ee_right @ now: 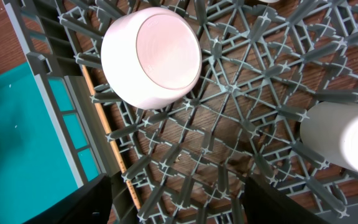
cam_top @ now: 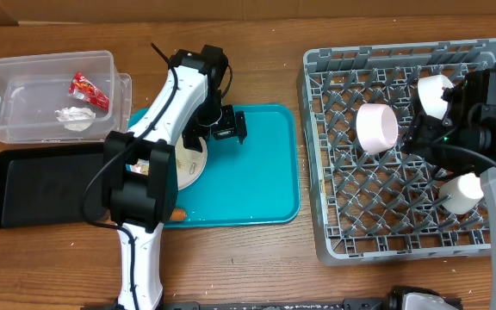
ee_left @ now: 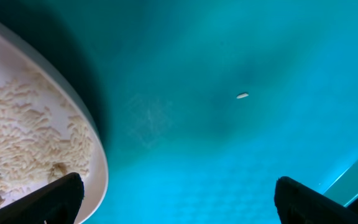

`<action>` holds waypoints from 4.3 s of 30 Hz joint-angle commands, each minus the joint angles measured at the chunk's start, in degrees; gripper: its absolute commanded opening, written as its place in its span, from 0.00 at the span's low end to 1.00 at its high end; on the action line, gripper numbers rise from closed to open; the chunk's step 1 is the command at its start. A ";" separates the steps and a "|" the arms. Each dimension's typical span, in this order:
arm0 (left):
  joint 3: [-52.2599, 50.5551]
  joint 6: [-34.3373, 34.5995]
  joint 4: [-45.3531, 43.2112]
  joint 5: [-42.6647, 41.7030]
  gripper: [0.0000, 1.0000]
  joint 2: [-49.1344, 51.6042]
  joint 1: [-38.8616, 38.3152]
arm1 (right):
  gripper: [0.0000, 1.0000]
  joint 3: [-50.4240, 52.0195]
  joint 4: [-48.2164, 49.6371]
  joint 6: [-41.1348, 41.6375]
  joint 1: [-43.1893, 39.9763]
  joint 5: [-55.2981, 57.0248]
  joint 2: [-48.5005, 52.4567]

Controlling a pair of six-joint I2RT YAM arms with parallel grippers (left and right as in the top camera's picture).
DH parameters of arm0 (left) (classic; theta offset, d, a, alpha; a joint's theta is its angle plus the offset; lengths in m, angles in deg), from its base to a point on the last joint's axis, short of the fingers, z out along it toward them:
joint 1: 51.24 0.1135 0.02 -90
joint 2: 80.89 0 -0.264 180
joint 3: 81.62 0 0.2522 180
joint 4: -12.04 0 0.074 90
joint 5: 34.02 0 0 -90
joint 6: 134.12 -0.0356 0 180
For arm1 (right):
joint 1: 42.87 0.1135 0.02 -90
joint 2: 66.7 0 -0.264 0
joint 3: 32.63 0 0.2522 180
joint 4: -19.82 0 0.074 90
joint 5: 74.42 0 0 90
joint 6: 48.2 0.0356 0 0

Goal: Sort waste into correct bins and load items into the dishwasher
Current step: 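Move the left gripper to the white plate's rim and grasp it, then hold the plate rim with the left gripper and lift the plate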

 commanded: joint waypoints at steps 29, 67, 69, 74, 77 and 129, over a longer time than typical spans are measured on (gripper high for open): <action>-7.30 -0.98 -6.36 2.73 1.00 4.15 -2.12 | 0.70 0.09 0.17 0.22 -0.11 -0.55 -0.13; -8.52 -0.94 -4.81 6.45 0.94 4.09 -2.21 | 0.70 0.07 0.17 0.22 -0.11 -0.55 -0.13; -8.26 -0.96 -4.81 6.45 0.94 4.00 -2.21 | 0.70 0.09 0.22 0.22 -0.11 -0.55 -0.13; -7.96 -1.40 -4.81 5.38 0.96 3.87 -2.27 | 0.70 0.09 0.24 0.22 -0.09 -0.55 -0.13; -7.96 -1.38 -4.85 4.83 0.96 3.87 -2.29 | 0.70 0.09 0.24 0.22 -0.11 -0.55 -0.13; -11.85 -0.94 -8.98 13.57 0.36 4.07 -3.43 | 0.70 0.09 -0.15 0.22 -0.09 -0.55 -0.13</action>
